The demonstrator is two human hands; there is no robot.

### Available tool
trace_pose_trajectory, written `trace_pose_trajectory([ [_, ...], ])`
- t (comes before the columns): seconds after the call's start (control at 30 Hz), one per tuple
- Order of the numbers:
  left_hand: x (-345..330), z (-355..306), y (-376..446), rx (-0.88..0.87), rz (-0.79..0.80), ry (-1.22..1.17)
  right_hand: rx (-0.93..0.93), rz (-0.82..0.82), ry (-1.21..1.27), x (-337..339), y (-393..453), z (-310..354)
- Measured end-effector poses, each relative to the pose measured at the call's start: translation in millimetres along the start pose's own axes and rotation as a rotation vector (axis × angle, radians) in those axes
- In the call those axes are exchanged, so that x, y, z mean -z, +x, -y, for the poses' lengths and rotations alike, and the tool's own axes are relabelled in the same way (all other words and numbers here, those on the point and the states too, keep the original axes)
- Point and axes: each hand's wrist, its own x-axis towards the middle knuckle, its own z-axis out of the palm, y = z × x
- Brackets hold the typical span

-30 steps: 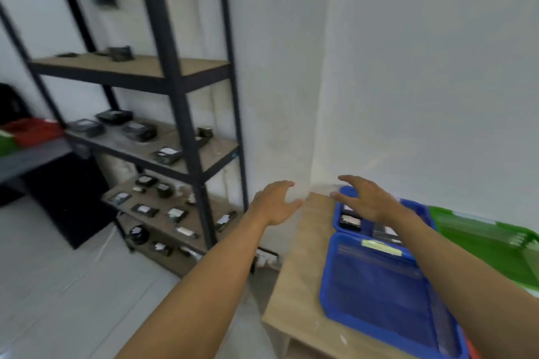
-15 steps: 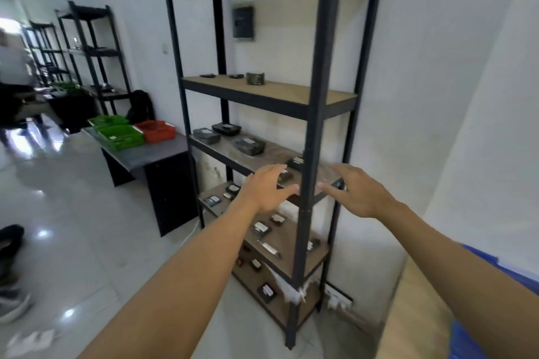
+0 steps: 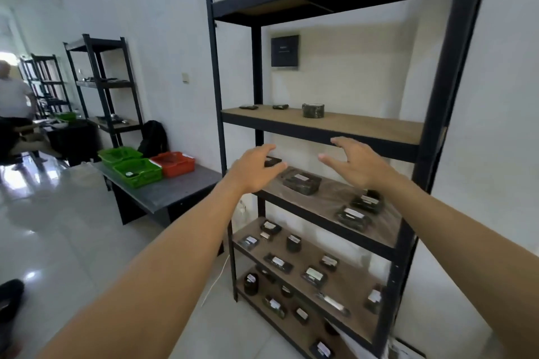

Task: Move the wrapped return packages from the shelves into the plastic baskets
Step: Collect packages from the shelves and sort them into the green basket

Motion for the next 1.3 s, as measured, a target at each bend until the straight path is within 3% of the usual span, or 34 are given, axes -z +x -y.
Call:
trace_pose_trajectory([
  [0.47, 50.0, 188.6, 210.9, -0.071, 0.053, -0.006, -0.071, -0.176, 0.092, -92.6, 253.5, 64.6],
  [0.83, 57.8, 316.4, 404.7, -0.144, 0.104, -0.121, -0.251, -0.179, 0.051, -169.5, 433.2, 66.1],
  [1.03, 48.2, 367.0, 513.2, -0.216, 0.230, -0.086, -0.478, -0.155, 0.037, -191.7, 516.2, 50.6],
  [1.3, 28.1, 384.1, 612.3, -0.211, 0.366, 0.074, -0.775, -0.136, 0.119, -207.3, 607.3, -1.5],
])
